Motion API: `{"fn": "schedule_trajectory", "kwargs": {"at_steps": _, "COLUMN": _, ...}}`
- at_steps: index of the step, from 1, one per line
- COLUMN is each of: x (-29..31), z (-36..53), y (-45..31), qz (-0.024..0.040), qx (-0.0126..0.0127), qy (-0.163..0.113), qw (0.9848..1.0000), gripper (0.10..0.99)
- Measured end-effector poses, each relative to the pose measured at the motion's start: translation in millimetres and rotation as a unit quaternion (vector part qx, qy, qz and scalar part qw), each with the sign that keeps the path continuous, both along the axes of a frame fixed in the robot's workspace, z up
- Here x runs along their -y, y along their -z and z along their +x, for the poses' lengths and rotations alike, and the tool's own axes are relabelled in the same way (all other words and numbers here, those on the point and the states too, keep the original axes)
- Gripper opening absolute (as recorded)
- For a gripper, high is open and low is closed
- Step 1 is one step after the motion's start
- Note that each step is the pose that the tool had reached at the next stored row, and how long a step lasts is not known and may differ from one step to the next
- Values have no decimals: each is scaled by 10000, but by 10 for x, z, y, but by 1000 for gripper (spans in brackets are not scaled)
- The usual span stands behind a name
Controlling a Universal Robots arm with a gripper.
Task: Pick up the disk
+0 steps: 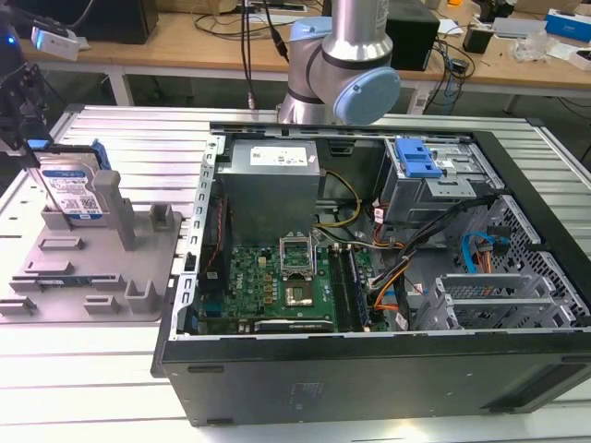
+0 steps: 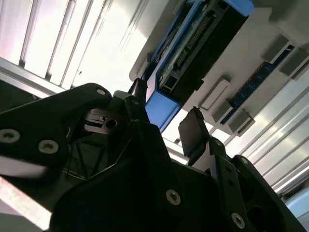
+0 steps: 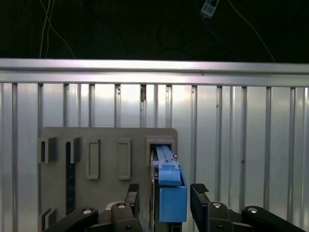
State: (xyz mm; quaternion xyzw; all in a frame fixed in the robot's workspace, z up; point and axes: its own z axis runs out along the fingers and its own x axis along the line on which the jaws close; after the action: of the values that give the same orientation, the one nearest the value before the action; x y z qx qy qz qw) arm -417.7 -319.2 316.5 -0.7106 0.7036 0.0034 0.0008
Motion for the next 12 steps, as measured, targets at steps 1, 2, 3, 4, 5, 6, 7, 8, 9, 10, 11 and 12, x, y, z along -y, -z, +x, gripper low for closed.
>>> {"fn": "schedule_trajectory", "kwargs": {"at_steps": 1, "x": 0, "z": 3, "y": 4, "qz": 1, "qx": 0, "qy": 19, "qw": 10000, "gripper": 541}}
{"fn": "schedule_trajectory", "kwargs": {"at_steps": 2, "x": 0, "z": 4, "y": 12, "qz": 1, "qx": 0, "qy": 59, "qw": 10000, "gripper": 541}}
{"fn": "schedule_trajectory", "kwargs": {"at_steps": 3, "x": 0, "z": 4, "y": 16, "qz": 1, "qx": 0, "qy": 64, "qw": 10000, "gripper": 541}}
{"fn": "schedule_trajectory", "kwargs": {"at_steps": 4, "x": 0, "z": 4, "y": 17, "qz": 1, "qx": -1, "qy": 65, "qw": 10000, "gripper": 541}}
{"fn": "schedule_trajectory", "kwargs": {"at_steps": 5, "x": 0, "z": 5, "y": 20, "qz": 1, "qx": 0, "qy": 65, "qw": 10000, "gripper": 541}}
{"fn": "schedule_trajectory", "kwargs": {"at_steps": 6, "x": 0, "z": 4, "y": 20, "qz": 1, "qx": 0, "qy": 65, "qw": 10000, "gripper": 541}}
{"fn": "schedule_trajectory", "kwargs": {"at_steps": 7, "x": 0, "z": 4, "y": 21, "qz": 1, "qx": 0, "qy": 65, "qw": 10000, "gripper": 541}}
{"fn": "schedule_trajectory", "kwargs": {"at_steps": 8, "x": 0, "z": 5, "y": 22, "qz": 1, "qx": 0, "qy": 65, "qw": 10000, "gripper": 541}}
{"fn": "schedule_trajectory", "kwargs": {"at_steps": 9, "x": 0, "z": 5, "y": 28, "qz": 2, "qx": 1, "qy": 65, "qw": 10000, "gripper": 541}}
{"fn": "schedule_trajectory", "kwargs": {"at_steps": 10, "x": 0, "z": 4, "y": 36, "qz": 1, "qx": 0, "qy": 65, "qw": 10000, "gripper": 541}}
{"fn": "schedule_trajectory", "kwargs": {"at_steps": 11, "x": 0, "z": 4, "y": 45, "qz": 1, "qx": 0, "qy": 65, "qw": 10000, "gripper": 541}}
{"fn": "schedule_trajectory", "kwargs": {"at_steps": 12, "x": 0, "z": 4, "y": 50, "qz": 1, "qx": 0, "qy": 65, "qw": 10000, "gripper": 541}}
